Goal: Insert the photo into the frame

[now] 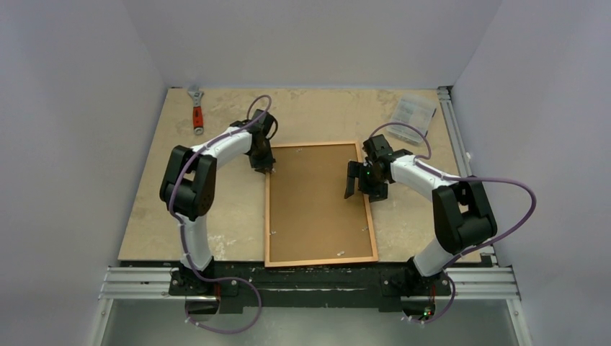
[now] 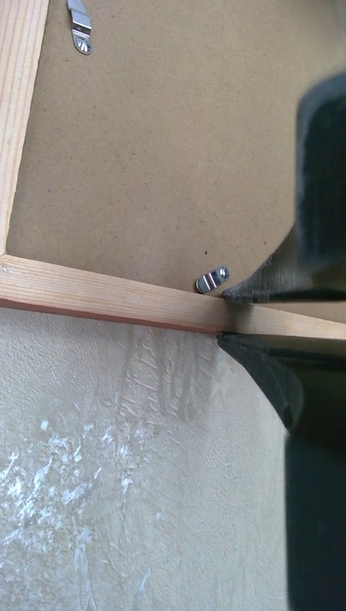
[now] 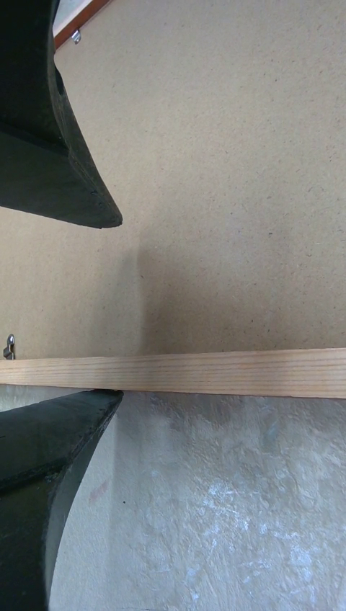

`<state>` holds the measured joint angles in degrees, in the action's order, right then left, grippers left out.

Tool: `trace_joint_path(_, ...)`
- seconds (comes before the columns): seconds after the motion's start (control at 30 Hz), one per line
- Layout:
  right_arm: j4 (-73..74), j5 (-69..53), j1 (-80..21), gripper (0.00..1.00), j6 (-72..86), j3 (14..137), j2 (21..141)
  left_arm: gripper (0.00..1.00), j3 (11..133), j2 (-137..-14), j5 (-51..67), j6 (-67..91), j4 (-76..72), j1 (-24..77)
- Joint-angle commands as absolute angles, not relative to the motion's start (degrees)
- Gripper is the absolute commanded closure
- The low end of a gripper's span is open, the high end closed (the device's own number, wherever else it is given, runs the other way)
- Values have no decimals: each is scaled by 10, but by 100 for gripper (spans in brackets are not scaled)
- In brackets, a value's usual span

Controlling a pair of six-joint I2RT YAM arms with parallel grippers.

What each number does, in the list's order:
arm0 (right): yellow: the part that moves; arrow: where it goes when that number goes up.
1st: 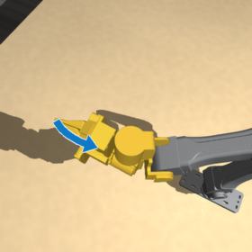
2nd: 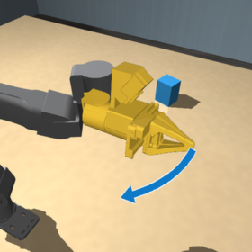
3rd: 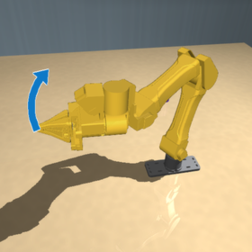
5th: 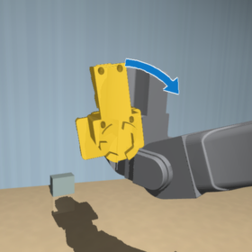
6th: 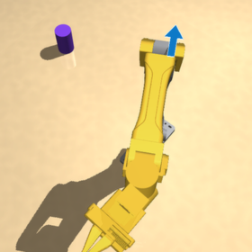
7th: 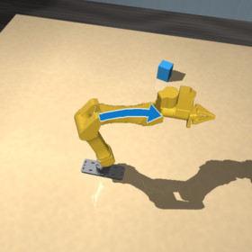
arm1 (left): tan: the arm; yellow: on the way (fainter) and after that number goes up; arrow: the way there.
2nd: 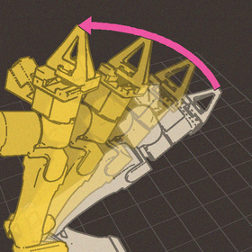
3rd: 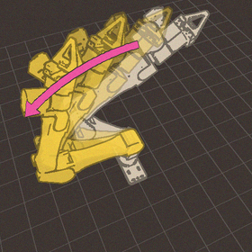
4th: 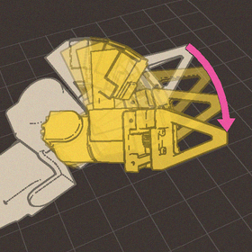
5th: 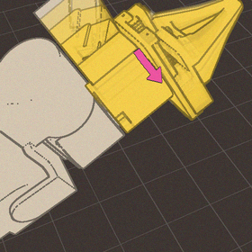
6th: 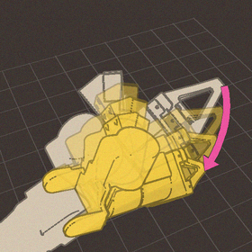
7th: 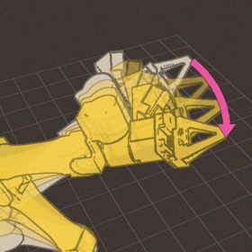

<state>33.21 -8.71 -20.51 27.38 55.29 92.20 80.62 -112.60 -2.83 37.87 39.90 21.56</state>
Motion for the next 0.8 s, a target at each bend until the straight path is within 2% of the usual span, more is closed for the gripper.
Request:
trace_joint_path(0.0,325,-102,-205,20,272,561,899,74,777,-1105,-8,382,372,219)
trace_joint_path(0.07,326,-99,-204,20,272,562,897,61,765,-1084,-5,384,364,218)
trace_joint_path(0.2,325,-99,-205,20,271,563,901,28,741,-1043,19,389,336,217)
trace_joint_path(0.27,322,-101,-205,20,272,563,903,20,746,-1037,21,391,333,215)
trace_joint_path(0.37,320,-103,-204,20,271,563,908,19,768,-1052,11,395,342,213)
trace_joint_path(0.77,316,-110,-205,20,265,563,922,40,837,-1151,2,405,362,200)
